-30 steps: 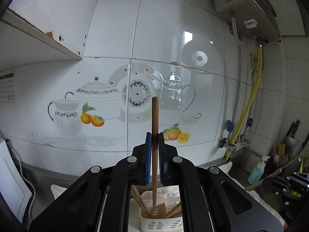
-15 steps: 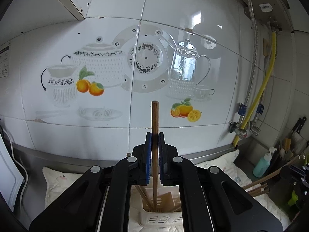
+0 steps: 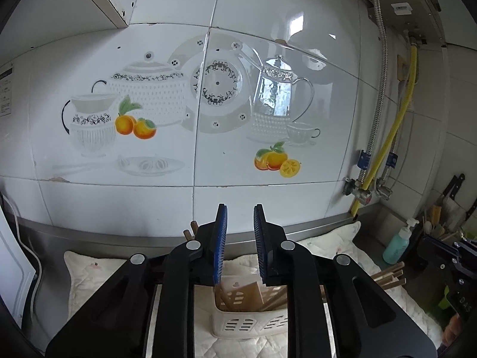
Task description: Organize utensils
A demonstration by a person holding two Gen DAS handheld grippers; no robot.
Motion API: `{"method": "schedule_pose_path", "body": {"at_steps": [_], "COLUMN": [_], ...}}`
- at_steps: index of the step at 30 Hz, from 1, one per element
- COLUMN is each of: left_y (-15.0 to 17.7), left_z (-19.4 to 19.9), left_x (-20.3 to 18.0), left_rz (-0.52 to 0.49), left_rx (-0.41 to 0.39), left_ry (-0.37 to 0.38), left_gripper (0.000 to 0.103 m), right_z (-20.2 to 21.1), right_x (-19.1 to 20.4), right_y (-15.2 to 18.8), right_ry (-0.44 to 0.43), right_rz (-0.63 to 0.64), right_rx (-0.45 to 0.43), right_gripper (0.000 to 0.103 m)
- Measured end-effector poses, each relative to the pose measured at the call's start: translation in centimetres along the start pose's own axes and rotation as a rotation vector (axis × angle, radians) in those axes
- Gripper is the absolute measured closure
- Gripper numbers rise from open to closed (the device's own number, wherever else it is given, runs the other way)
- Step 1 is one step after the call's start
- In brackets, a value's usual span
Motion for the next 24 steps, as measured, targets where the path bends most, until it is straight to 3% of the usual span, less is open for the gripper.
{"method": "schedule_pose_path", "body": {"at_steps": [6,8,15,17,21,24], "left_y": [0.4,0.7,2.6,3.3,4.5,5.5], "left_z": [2.1,2.8,5.4,6.1,7.8,9.0], "left_x": [0.0,0.0,-0.1,0.0,0.2,0.3], "left_rz": [-0.003,-0.002,-0.010,-0.016,-0.018,-0.019], "left_rx": [-0.002,-0.003,0.014,0.018,0.014,0.013], "left_ry": [0.001,-0.003,0.004,-0.017,-0.029,-0.044], "left_gripper": [0.071,0.061,0.058,0.043,0.039,0.029], "right_z": [1.6,2.3,4.3,4.8,5.7,6.4], "right_x": [0.3,0.4,0.7,0.8,1.2,1.5], "right_y": [-0.3,-0.2,0.9,1.5,2.8,3.7], "right_ry": [-0.002,-0.004,-0.026,-0.028,-0.035,-0.035], "right_rz": [-0.002,-0.006,-0.048,-0.056,-0.067,-0.077], "right_rx": [-0.021,-0.026,-0.028,-0.025,-0.019,-0.021], "right_gripper": [0.089,0.087,0.080,0.075,0.072,0.066]}}
Point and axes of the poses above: each gripper's, at about its wrist camera, not at the fingertips, and z roughly against the way its jaws point, x to its left, y to its underside, the point moved 6 cm from there along -z, roughly the way its jaws point, and after that the axes turned 4 degrees about -z, right-handed, at the moved point
